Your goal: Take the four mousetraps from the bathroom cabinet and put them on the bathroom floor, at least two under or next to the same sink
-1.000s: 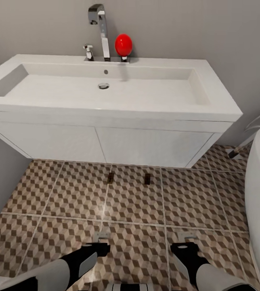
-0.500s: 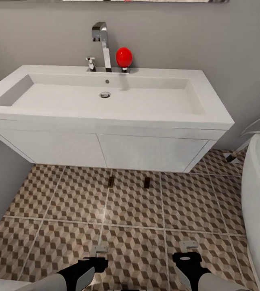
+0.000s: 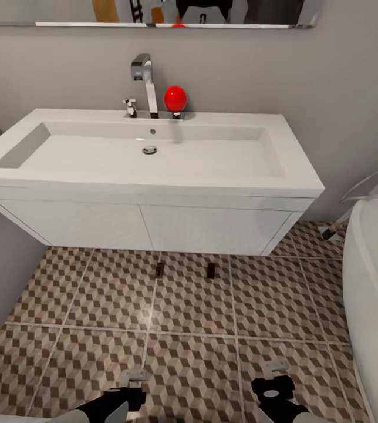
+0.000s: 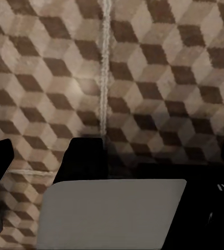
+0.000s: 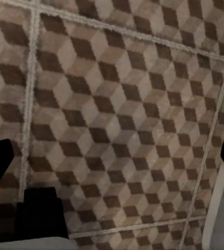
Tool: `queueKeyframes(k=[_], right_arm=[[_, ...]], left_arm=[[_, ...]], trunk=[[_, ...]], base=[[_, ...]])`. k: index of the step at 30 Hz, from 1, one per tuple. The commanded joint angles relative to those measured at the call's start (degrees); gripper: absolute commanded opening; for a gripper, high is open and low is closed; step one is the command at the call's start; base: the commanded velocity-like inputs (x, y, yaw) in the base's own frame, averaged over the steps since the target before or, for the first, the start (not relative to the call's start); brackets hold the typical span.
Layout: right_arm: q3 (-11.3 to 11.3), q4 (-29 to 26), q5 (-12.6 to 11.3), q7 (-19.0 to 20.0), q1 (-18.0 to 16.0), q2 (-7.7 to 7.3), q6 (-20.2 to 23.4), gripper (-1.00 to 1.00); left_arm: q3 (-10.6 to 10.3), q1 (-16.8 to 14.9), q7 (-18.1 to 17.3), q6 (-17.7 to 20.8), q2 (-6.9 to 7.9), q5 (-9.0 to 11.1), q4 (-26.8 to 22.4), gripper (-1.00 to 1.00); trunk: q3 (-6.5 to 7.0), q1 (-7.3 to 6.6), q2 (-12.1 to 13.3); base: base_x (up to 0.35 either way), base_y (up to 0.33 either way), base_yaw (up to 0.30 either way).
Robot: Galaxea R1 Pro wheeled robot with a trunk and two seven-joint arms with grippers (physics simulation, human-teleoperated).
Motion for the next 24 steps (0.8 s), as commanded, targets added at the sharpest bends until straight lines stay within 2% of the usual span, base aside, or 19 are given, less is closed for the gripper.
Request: queueKeyframes(k=[1,24], right_arm=[[0.3,0.1,-0.2,-0.2,0.1,0.03,-0.3,1.0],[0.4,0.3,0.4,-0.1,3.2,0.06,-1.0,1.0]], left_arm=[[-0.4,0.0,0.4,0.2,0.03,0.3,0.1,1.0],[-0.4,2.7,0.4,-0.7,0.36,0.5,1.2,1.0]], trunk=[[0.25,-0.23,0.4],[6.1,-5.28,9.6]], base=[[0.0,0.0,-0.067],[0.0,0.0,-0.05]])
